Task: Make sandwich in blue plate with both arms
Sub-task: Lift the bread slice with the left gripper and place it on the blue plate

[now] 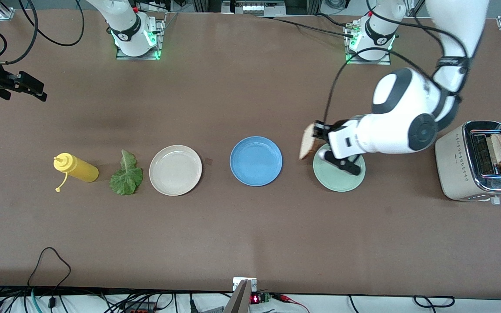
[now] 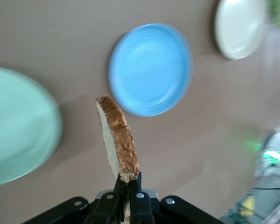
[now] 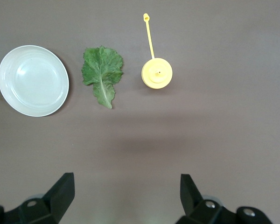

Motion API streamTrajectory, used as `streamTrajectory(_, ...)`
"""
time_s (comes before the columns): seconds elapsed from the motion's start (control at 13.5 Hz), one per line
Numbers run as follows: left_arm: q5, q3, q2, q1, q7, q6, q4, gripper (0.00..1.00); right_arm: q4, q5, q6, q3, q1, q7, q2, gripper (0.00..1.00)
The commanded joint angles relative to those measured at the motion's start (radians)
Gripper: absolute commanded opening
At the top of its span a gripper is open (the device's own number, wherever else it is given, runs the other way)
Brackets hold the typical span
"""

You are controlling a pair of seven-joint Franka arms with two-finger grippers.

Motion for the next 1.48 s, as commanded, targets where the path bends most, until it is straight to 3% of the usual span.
streamTrajectory(0.0,-0.232,0.001,0.134,-0.028,0.007,0.096,0.064,0.00,-0.002,-0.010,-0.003,0.001,-0.004,0.003,-0.013,1.00)
streamTrajectory(0.22,-0.372,0.001,0.195,-0.126,0.053,0.223,0.052,0.00,-0.002,-0.010,-0.003,0.001,-0.004,0.003,-0.013,1.00)
streamTrajectory(0.44,-0.395,0.001,0.223,-0.146,0.201,0.332,-0.001,0.00,-0.002,-0.010,-0.001,0.001,-0.005,0.003,-0.011,1.00)
streamTrajectory(0.66,-0.499,0.002,0.251,-0.137,0.389,0.363,-0.038,0.00,-0.002,-0.010,0.011,0.000,-0.015,0.006,-0.004,1.00)
streamTrajectory(1.03,-0.521,0.002,0.309,-0.108,0.506,0.373,-0.045,0.01,-0.002,-0.010,0.048,0.001,-0.007,0.012,0.018,1.00)
streamTrajectory(1.18,-0.522,0.002,0.361,-0.106,0.544,0.373,-0.035,0.07,0.000,-0.012,0.043,0.004,-0.001,0.006,0.029,1.00)
streamTrajectory(1.33,-0.521,0.008,0.355,-0.105,0.550,0.371,-0.035,0.97,0.032,-0.010,0.031,0.009,0.004,0.003,0.059,1.00)
streamTrajectory(1.4,-0.510,0.015,0.347,-0.094,0.549,0.366,-0.034,1.00,0.044,-0.010,0.024,0.009,0.004,0.003,0.068,1.00)
